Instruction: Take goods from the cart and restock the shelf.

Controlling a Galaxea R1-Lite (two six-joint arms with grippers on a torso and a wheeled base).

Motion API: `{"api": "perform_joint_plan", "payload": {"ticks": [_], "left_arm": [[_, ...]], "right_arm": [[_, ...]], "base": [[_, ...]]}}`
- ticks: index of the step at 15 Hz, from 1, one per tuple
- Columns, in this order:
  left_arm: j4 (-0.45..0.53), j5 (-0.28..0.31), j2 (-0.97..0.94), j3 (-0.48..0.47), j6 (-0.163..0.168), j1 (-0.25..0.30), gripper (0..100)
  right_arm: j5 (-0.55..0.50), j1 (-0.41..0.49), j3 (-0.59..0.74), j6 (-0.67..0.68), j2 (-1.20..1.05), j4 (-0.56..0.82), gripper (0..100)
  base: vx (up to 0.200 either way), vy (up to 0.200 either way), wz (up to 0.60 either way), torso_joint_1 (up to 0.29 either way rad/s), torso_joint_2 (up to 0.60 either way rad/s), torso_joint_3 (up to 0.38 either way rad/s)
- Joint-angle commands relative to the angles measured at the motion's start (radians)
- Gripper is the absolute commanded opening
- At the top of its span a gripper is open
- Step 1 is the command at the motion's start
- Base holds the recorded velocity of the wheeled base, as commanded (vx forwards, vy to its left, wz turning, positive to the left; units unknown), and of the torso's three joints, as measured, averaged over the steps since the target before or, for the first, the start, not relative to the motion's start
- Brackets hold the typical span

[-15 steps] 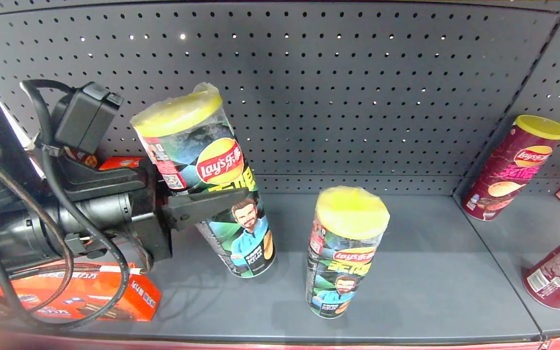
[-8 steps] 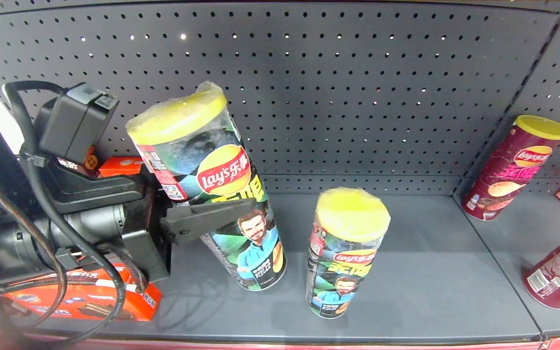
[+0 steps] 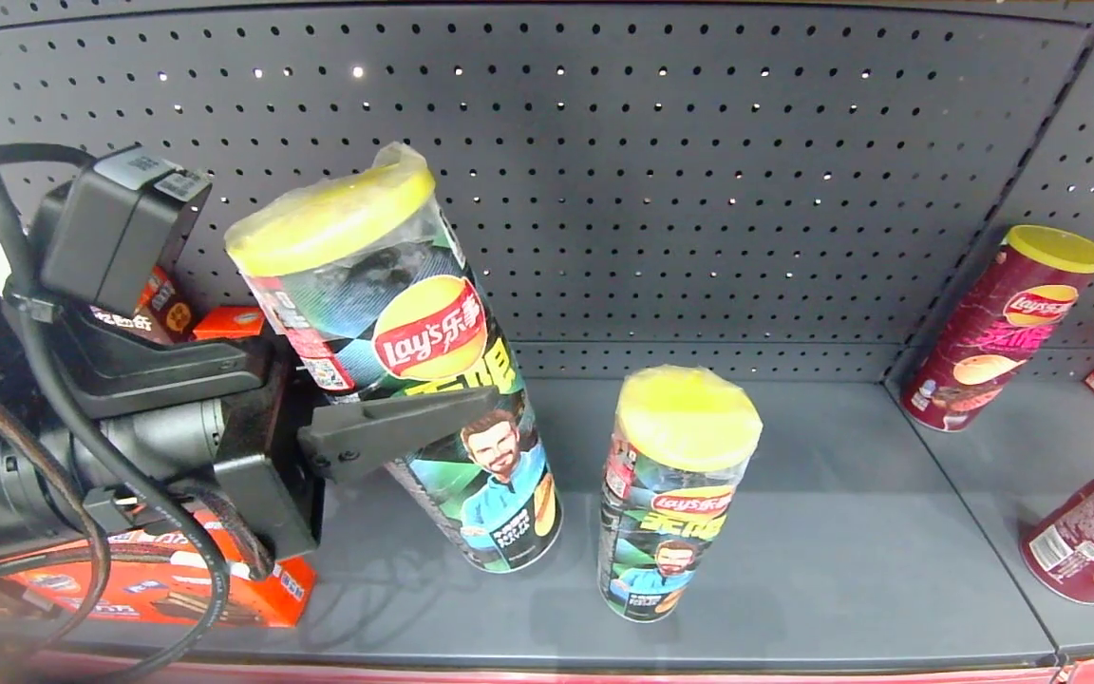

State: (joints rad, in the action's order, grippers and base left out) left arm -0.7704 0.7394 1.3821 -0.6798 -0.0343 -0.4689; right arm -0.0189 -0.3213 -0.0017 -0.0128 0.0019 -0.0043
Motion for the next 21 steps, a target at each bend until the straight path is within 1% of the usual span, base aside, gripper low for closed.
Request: {"api": "perform_joint_plan", "payload": {"ticks": [1,3,6,8,10,11,13,14,15,17,18,19,20,21], "left_arm": [[-0.003,0.002,0.008,-0.009,0.001,0.003,0],[-0.006,0.028,0.035,-0.018,0.001,0.006,0],[-0.007,0.037,0.061,-0.026,0.001,0.01,0],[-0.003,0.071,0.071,-0.029,0.001,0.012,0],[-0.004,0.075,0.098,-0.043,0.002,0.01,0],[-0.004,0.075,0.098,-0.043,0.002,0.01,0],[-0.006,0.074,0.14,-0.093,0.007,0.01,0],[-0.004,0.074,0.16,-0.116,0.005,0.016,0],[-0.012,0.069,0.187,-0.132,0.007,0.038,0],[-0.012,0.071,0.206,-0.158,0.016,0.046,0],[0.0,0.054,0.224,-0.181,0.028,0.059,0],[0.0,0.038,0.244,-0.188,0.027,0.049,0],[-0.001,0.009,0.285,-0.192,0.031,0.046,0],[-0.001,0.008,0.314,-0.21,0.033,0.047,0]], "right_arm": [[-0.001,-0.001,0.002,0.0,-0.002,0.0,100],[-0.001,0.001,0.002,0.002,-0.002,0.0,100],[-0.001,0.001,0.002,0.004,-0.002,0.0,100],[-0.001,0.001,0.002,0.004,-0.002,0.0,100],[-0.001,0.001,0.002,0.004,-0.002,0.0,100],[-0.001,0.001,0.002,0.004,-0.002,0.0,100],[-0.001,0.001,0.002,0.004,-0.002,0.0,100],[-0.001,0.001,0.002,0.002,-0.002,0.0,100],[-0.001,-0.001,0.002,0.004,-0.002,0.0,100],[-0.001,0.001,0.002,0.002,-0.002,0.0,100],[-0.001,0.001,0.002,0.004,-0.002,0.0,100],[-0.001,0.001,0.002,0.004,-0.002,0.0,100],[-0.001,0.001,0.002,0.002,-0.002,0.0,100],[-0.001,0.001,0.002,0.004,-0.002,-0.002,100]], "base": [[0.0,0.0,0.0,0.0,0.0,0.0],[0.0,0.0,0.0,0.0,0.0,0.0],[0.0,0.0,0.0,0.0,0.0,0.0],[0.0,0.0,0.0,0.0,0.0,0.0],[0.0,0.0,0.0,0.0,0.0,0.0],[0.0,0.0,0.0,0.0,0.0,0.0],[0.0,0.0,0.0,0.0,0.0,0.0],[0.0,0.0,0.0,0.0,0.0,0.0],[0.0,0.0,0.0,0.0,0.0,0.0],[0.0,0.0,0.0,0.0,0.0,0.0],[0.0,0.0,0.0,0.0,0.0,0.0],[0.0,0.0,0.0,0.0,0.0,0.0],[0.0,0.0,0.0,0.0,0.0,0.0],[0.0,0.0,0.0,0.0,0.0,0.0]]}}
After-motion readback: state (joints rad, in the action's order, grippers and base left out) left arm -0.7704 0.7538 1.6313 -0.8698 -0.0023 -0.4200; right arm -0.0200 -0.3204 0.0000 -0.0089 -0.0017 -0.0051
